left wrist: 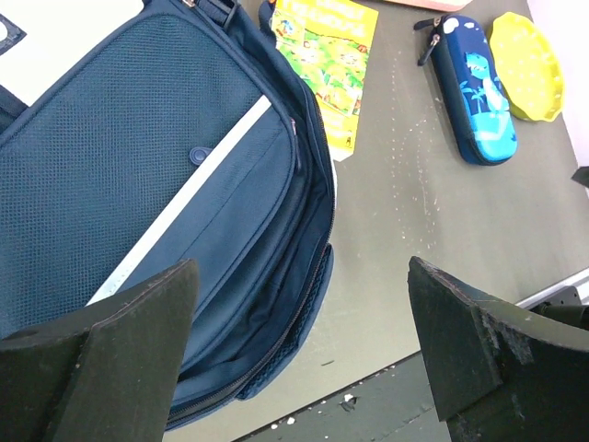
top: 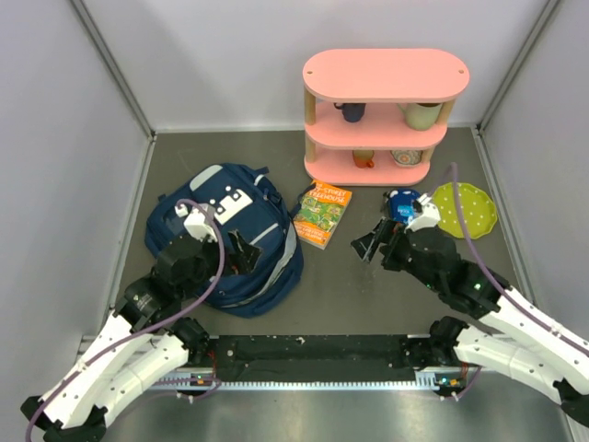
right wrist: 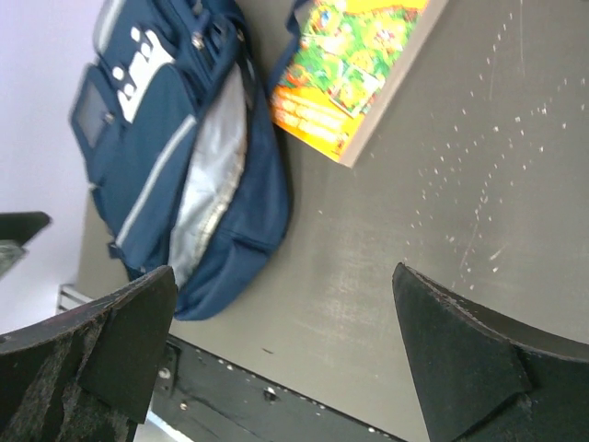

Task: Pack the student bag
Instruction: Adjust the book at the center of the board.

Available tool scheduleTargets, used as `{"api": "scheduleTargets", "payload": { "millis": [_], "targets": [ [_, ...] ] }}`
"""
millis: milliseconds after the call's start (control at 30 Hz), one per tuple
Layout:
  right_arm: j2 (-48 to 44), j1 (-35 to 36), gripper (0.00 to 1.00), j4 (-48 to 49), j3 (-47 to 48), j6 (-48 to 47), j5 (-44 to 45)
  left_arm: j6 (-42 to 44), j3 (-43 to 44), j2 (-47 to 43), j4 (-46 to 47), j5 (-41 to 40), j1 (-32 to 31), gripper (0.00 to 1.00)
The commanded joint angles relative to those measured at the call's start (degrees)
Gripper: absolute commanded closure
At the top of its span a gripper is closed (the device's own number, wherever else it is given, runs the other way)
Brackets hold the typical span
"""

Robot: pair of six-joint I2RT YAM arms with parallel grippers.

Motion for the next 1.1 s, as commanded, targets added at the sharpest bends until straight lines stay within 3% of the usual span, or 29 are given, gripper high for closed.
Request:
{"api": "scheduleTargets", "payload": {
  "millis": [0,200,533,733,833,933,1067],
  "targets": [
    [-3.4,-0.5,0.01,-1.3,5.1,-1.2,3.8,-2.0,1.0,-1.3,4.0,-0.5,0.3,0.01],
    [-2.0,-0.6,0.01,-0.7,5.9,0.1,4.2,-3.2,2.3,-2.0,2.2,-2.5,0.3,0.01],
    [13.1,-0.7,0.01,3.5,11.3,-2.9,11.5,-3.1,4.8,-2.8,2.3,-7.3,0.3,0.01],
    [19.8,-4.6,0.01,4.1,12.8,-5.1,5.4,1.7,12.2,8.1,3.0,-10.5,0.3,0.01],
    [20.2,-8.6,0.01,5.5,10.0,-2.4,1.4,3.5,14.1,14.8,6.2,-6.1,0.3,0.01],
    [19.9,-11.1,0.01,8.3,6.4,-2.0,-0.3,3.9,14.9,21.7,15.7,0.3,0.3,0.01],
    [20.3,-14.5,0.01,13.8,1.5,-1.0,-5.3,6.5,21.8,36.9,21.5,2.8,0.3,0.01]
  ]
}}
